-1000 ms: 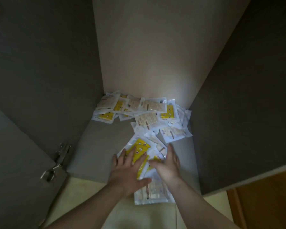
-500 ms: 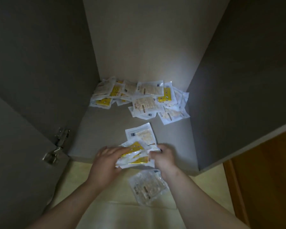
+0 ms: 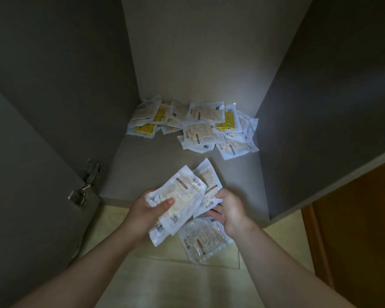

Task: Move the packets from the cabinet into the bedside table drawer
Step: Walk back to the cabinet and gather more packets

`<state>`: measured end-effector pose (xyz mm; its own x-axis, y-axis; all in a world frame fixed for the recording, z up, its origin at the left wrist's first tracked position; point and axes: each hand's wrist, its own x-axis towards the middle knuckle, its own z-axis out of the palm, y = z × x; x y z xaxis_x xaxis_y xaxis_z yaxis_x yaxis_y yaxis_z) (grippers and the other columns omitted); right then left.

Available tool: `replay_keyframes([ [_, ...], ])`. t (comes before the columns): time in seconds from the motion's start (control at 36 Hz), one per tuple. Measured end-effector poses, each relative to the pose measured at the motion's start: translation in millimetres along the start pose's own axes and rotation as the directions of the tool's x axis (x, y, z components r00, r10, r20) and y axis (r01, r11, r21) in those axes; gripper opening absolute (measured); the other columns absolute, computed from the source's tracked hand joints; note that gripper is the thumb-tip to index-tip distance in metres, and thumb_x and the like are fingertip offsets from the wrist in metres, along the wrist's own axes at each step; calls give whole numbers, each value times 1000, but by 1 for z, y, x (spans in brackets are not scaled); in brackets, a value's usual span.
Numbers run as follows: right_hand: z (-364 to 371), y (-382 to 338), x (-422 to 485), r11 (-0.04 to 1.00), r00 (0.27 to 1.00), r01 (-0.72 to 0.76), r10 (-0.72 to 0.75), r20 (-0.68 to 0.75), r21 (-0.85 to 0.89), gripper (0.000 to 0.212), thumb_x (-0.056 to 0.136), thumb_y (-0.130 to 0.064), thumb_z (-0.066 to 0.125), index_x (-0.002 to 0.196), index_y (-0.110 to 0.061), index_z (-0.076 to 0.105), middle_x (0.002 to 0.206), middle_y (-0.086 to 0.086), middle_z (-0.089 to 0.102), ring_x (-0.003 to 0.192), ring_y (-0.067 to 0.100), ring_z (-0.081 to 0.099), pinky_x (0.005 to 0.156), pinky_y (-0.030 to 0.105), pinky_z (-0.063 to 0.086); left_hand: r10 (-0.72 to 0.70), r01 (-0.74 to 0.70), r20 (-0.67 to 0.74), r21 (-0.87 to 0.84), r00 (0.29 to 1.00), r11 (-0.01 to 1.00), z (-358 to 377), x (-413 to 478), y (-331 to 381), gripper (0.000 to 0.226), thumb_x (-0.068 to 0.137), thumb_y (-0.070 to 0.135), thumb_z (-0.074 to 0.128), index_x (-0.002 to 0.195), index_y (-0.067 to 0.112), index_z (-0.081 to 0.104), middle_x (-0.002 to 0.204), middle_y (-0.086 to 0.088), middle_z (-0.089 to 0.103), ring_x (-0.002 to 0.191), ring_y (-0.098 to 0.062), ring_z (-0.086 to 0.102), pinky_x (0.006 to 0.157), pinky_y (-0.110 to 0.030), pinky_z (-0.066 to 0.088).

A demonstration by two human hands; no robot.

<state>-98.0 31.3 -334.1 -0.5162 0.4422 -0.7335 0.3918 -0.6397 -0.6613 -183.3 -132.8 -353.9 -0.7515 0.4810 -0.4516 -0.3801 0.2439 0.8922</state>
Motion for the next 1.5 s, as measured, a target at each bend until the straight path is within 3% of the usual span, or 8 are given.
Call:
replay_keyframes([
  [0.33,9,-1,-5,989,970,69,-97,223,127,32,88,-10,29,89,-12,61,82,7,67,70,22,61,59,32,49,-206,198,1,-281,978,939,11,3,16,26,87,27,64,105,8,65,97,-13,73,89,-30,69,78,-43,57],
  [0.61,33,-11,-23,994,976,113,-111,188,4,37,86,-26,64,122,-16,60,105,8,72,94,25,70,80,41,56,-164,144,-73,-224,984,964,21,-23,48,19,87,29,64,99,14,67,92,-9,73,80,-25,70,70,-37,57],
  [0.78,47,-33,-99,995,994,27,-37,103,98,27,89,-8,60,116,-6,62,97,14,72,71,23,71,53,29,56,-164,149,-165,-101,972,984,17,-78,102,17,85,29,67,87,13,68,76,-2,72,63,-11,68,52,-21,53],
  [0.92,63,-68,-181,999,993,10,-14,115,41,21,90,-9,59,111,-9,62,101,15,71,85,30,69,59,30,54,-192,187,-235,-42,953,981,5,-146,167,28,82,34,69,97,10,68,91,-9,73,83,-24,71,78,-41,58],
  [1.03,84,-105,-252,999,989,-24,27,144,-20,23,88,-12,63,112,-10,63,102,12,72,89,29,70,63,31,54,-160,154,-312,-45,936,987,-5,-207,232,13,85,28,67,90,16,65,82,-1,72,75,-16,70,62,-22,56],
  [1.17,109,-147,-342,997,959,0,20,282,-72,19,90,-12,61,109,-12,63,99,10,72,90,28,69,75,37,55,-133,106,-447,-83,885,991,-21,-284,300,14,85,27,67,86,14,63,73,4,69,64,-9,66,53,-16,50],
  [1.33,137,-186,-448,990,894,42,25,448,-138,10,91,-10,58,94,-17,64,88,3,73,79,19,69,67,30,54,-112,42,-588,-131,801,990,-38,-381,372,17,84,27,69,87,11,69,84,-9,74,83,-28,71,80,-43,56],
  [1.5,180,-216,-556,963,793,148,21,609,-226,13,90,-10,60,99,-19,64,88,-1,74,78,13,71,62,25,54,-52,-120,-779,-162,625,979,-61,-484,437,9,84,25,69,83,18,64,66,6,70,59,-3,67,53,-17,52],
])
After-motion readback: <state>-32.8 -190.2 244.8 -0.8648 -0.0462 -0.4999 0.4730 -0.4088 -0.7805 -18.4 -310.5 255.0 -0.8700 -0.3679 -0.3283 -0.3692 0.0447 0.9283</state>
